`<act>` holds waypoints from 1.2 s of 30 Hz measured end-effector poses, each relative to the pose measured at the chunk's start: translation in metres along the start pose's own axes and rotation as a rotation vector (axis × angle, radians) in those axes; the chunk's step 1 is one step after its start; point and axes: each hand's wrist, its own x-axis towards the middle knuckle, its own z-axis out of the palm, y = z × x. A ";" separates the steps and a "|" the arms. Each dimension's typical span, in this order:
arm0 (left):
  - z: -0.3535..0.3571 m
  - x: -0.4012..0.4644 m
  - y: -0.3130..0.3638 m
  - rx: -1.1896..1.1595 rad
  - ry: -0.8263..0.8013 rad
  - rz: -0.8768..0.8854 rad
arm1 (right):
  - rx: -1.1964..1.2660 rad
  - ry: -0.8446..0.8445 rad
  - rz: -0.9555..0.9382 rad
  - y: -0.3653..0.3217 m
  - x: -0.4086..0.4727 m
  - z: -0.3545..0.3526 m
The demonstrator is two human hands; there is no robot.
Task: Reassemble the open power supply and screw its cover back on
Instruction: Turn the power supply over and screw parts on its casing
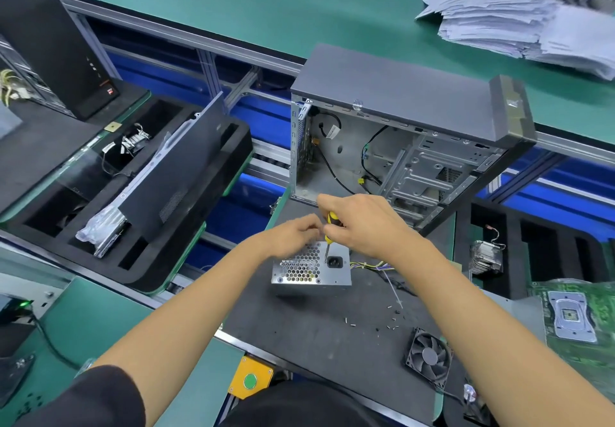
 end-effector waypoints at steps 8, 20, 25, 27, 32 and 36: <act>0.017 0.029 0.003 0.333 -0.002 -0.088 | 0.033 -0.132 -0.027 0.001 -0.003 -0.011; 0.015 0.035 -0.001 0.082 -0.080 -0.088 | 0.041 -0.143 -0.109 -0.001 0.001 -0.015; 0.019 0.040 -0.011 0.185 -0.041 -0.062 | -0.153 -0.142 -0.132 -0.005 0.006 -0.016; 0.021 0.040 -0.013 0.269 -0.025 -0.066 | -0.147 -0.174 -0.119 -0.007 0.005 -0.018; 0.022 0.041 -0.019 0.348 0.041 -0.045 | -0.127 -0.242 -0.047 -0.007 0.006 -0.024; 0.023 0.044 -0.022 0.287 0.032 -0.030 | -0.065 -0.304 -0.081 -0.004 0.007 -0.026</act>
